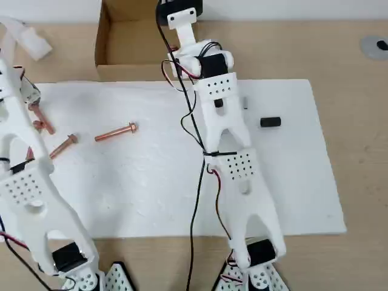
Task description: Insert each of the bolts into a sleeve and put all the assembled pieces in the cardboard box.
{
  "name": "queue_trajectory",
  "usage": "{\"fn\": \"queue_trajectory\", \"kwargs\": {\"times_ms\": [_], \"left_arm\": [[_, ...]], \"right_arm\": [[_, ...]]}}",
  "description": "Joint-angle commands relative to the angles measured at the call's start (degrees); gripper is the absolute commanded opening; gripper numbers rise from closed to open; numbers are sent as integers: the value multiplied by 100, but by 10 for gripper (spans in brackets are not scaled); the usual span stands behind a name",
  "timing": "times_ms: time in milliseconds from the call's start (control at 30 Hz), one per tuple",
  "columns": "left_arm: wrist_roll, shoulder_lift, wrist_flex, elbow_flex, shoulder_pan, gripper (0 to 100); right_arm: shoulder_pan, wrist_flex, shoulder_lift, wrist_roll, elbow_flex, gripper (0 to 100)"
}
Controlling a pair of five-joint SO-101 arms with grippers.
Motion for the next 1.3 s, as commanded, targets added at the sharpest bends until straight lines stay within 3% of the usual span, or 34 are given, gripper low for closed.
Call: {"fn": "queue_trajectory", "kwargs": {"times_ms": [0, 233, 700, 867, 1067, 1267], "left_arm": [[88, 470, 281, -1116, -35, 106], [88, 1341, 501, -2092, -35, 106], [88, 2211, 281, -2312, 202, 104], [88, 2387, 273, -2312, 176, 3], [79, 2360, 237, -2356, 176, 9], [62, 2325, 1002, -4281, 255, 9]], "right_arm": [[-119, 44, -549, -9, -295, 196], [-127, 53, -549, -26, -295, 196], [-136, 334, -558, -35, -295, 196], [-136, 448, -558, -35, -303, 196], [-136, 448, -558, -35, -303, 196], [-198, 624, -884, -484, -295, 196]]}}
